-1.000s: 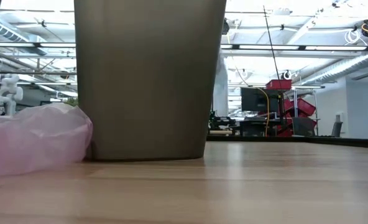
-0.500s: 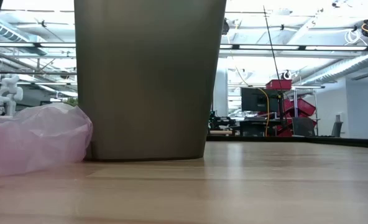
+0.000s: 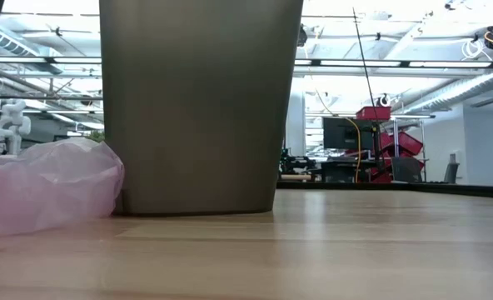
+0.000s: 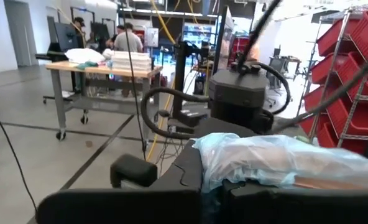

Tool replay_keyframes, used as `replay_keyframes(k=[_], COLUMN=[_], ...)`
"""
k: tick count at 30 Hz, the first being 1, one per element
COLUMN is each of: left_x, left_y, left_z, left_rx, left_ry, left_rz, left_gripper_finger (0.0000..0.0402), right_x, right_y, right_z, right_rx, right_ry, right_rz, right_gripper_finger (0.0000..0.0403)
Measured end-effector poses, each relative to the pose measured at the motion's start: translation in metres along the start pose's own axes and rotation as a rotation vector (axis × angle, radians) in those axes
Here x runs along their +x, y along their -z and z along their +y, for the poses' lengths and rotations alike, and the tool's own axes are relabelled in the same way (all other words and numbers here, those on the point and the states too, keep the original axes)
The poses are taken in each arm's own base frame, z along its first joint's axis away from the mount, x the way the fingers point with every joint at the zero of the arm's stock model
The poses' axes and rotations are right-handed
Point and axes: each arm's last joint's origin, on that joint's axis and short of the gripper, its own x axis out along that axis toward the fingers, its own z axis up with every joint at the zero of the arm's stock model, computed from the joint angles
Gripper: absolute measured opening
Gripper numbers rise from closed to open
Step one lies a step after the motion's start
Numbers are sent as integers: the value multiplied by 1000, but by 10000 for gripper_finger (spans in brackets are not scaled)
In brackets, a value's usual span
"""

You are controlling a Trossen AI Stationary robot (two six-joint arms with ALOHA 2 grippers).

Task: Place trash/remove bag and relplace
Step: Put the blue trash bag on the top right of the table

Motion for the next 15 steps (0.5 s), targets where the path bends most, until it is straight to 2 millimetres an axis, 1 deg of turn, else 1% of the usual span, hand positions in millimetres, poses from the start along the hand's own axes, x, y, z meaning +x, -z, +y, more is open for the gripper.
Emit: replay_keyframes(k=[3, 8, 12, 15], left_x=[-4, -10, -10, -11], left_y=[-5, -11, -15, -18], left_z=[-3, -6, -6, -6], left_rx=[16, 37, 58, 75], left_ry=[1, 0, 2, -5], left_rz=[-27, -62, -98, -128], left_gripper_finger=[31, 86, 128, 153], right_x=[-13, -40, -62, -73], right_y=[-6, -19, -30, -35], right_z=[-9, -20, -26, -29], right_rx=[0, 2, -17, -14], right_ry=[42, 81, 149, 163], right_rz=[9, -3, -19, -29], right_gripper_finger=[0, 0, 0, 0])
